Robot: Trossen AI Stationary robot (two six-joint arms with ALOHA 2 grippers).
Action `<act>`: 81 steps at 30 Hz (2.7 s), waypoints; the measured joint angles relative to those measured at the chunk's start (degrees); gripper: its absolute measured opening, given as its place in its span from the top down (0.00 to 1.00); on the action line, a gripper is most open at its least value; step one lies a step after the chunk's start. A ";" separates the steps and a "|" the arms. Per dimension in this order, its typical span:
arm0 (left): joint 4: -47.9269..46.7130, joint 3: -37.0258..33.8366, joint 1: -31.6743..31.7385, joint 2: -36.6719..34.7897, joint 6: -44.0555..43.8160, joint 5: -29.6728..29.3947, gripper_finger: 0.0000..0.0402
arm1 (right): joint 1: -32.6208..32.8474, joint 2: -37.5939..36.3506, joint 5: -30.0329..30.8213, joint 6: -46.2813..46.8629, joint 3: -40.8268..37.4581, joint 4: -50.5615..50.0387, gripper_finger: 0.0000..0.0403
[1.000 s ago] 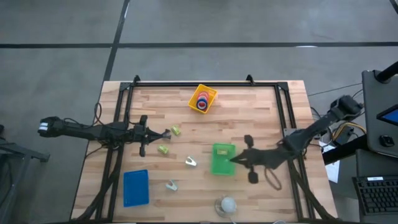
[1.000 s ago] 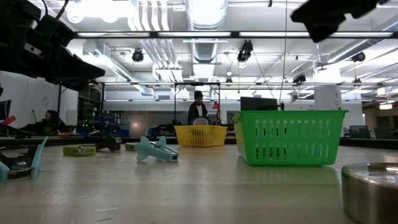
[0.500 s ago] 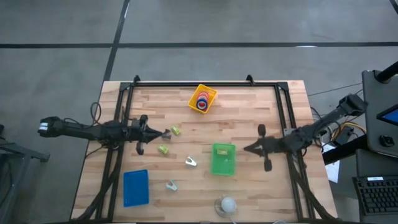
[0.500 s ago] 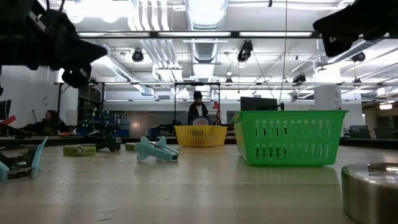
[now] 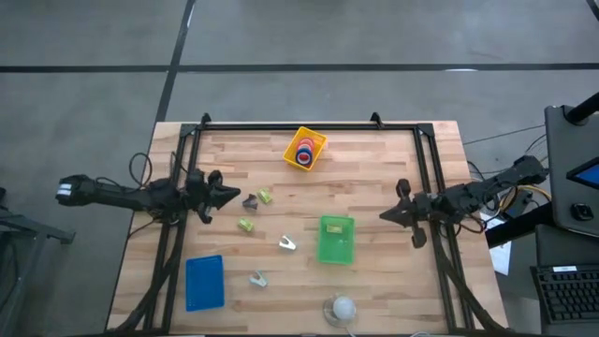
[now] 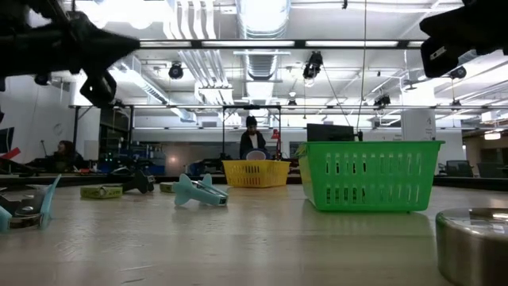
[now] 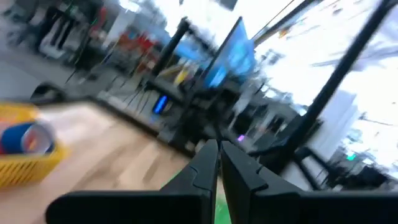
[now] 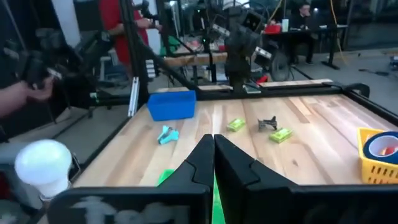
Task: Pick and place Stapler, Stapler remover, tape
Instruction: Put the top green staple box into the green bin
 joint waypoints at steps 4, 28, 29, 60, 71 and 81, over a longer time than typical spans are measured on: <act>-4.62 2.78 0.13 4.74 -2.65 -4.59 0.93 | -0.90 -4.60 -2.03 4.59 -0.27 -0.39 0.98; -51.77 40.75 6.47 46.56 27.85 -7.28 0.47 | -1.47 -11.78 -2.00 -1.28 -5.01 -9.06 0.98; -52.88 41.73 6.72 48.38 29.49 -7.19 0.47 | -1.47 -11.77 -2.00 -1.31 -5.19 -9.14 0.98; -76.18 63.21 11.06 82.22 55.06 -6.36 0.47 | -1.48 -11.69 -2.04 -1.33 -5.79 -9.05 0.98; -75.84 63.89 11.26 81.88 53.37 -4.11 0.70 | -1.47 -11.66 -2.04 -1.33 -5.79 -9.05 0.98; -76.31 65.70 11.06 82.10 48.63 -3.64 0.73 | -1.45 -11.66 -2.04 -1.33 -5.79 -9.04 0.98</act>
